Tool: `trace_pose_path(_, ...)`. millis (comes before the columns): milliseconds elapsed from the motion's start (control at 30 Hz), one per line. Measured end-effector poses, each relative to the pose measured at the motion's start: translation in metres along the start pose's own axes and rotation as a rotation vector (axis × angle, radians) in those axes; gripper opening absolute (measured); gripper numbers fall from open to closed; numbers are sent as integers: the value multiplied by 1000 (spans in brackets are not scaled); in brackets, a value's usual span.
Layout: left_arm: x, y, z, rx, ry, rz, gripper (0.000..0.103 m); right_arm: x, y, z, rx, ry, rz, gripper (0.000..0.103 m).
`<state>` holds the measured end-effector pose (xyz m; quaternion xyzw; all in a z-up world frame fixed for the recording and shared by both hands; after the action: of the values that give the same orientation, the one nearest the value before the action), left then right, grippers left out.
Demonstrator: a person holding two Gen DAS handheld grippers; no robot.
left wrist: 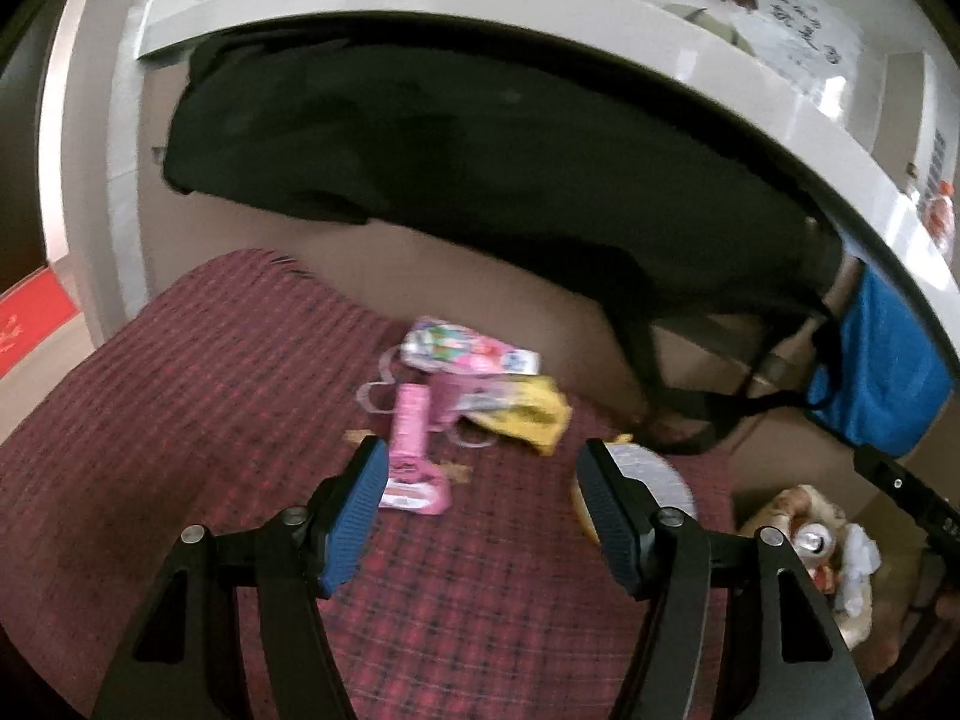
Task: Collect trash
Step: 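Move both grippers back over the remaining trash on the bed, then grasp the pink toy with the left gripper while the right gripper grasps the tissue pack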
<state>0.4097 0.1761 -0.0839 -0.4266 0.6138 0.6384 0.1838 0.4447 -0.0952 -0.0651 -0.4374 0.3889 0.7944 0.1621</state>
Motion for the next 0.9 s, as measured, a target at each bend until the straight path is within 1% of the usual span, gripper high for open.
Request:
trace_pose_path(133, 3, -19, 16, -47, -47, 24, 68, 2, -24, 19, -23, 25, 33, 57)
trace_pose_path(233, 7, -33, 16, -32, -70, 52, 68, 4, -34, 29, -24, 47, 52, 57)
trace_pose_path(333, 9, -53, 12, -44, -105, 74, 68, 7, -42, 33, -31, 48, 73, 57)
trace_pose_path(433, 13, -78, 15, -68, -114, 119, 67, 11, -45, 32, -37, 45, 86, 57)
trace_pose_path(500, 16, -87, 19, -88, -126, 132, 63, 13, -43, 29, -30, 50, 90, 57)
trace_pose_path(600, 23, -99, 19, -81, -126, 168, 63, 16, -45, 22, -15, 50, 96, 57)
trace_pose_path(733, 30, -112, 17, -112, -143, 203, 63, 21, -50, 11, -36, -13, 104, 57)
trace_pose_path(800, 33, -118, 17, -123, -146, 235, 62, 23, -53, 11, -43, -24, 107, 57)
trace_pose_path(833, 34, -120, 17, -124, -142, 254, 59, 24, -55, 11, -42, -23, 110, 57)
trace_pose_path(900, 34, -122, 21, -139, -138, 262, 48, 25, -58, 13, -42, -18, 117, 57)
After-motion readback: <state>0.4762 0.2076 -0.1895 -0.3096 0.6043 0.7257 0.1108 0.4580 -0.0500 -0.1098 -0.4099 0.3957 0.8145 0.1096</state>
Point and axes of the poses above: each gripper's, at about its wrist camera, not at the fingertips, and y roughly against the way its jaws point, z to its left, x to its underside, the point moved 10 cm from there along -y, roughly the way its jaws point, and after that the axes turned 15 degrees about -x, right-handed, at the moved point
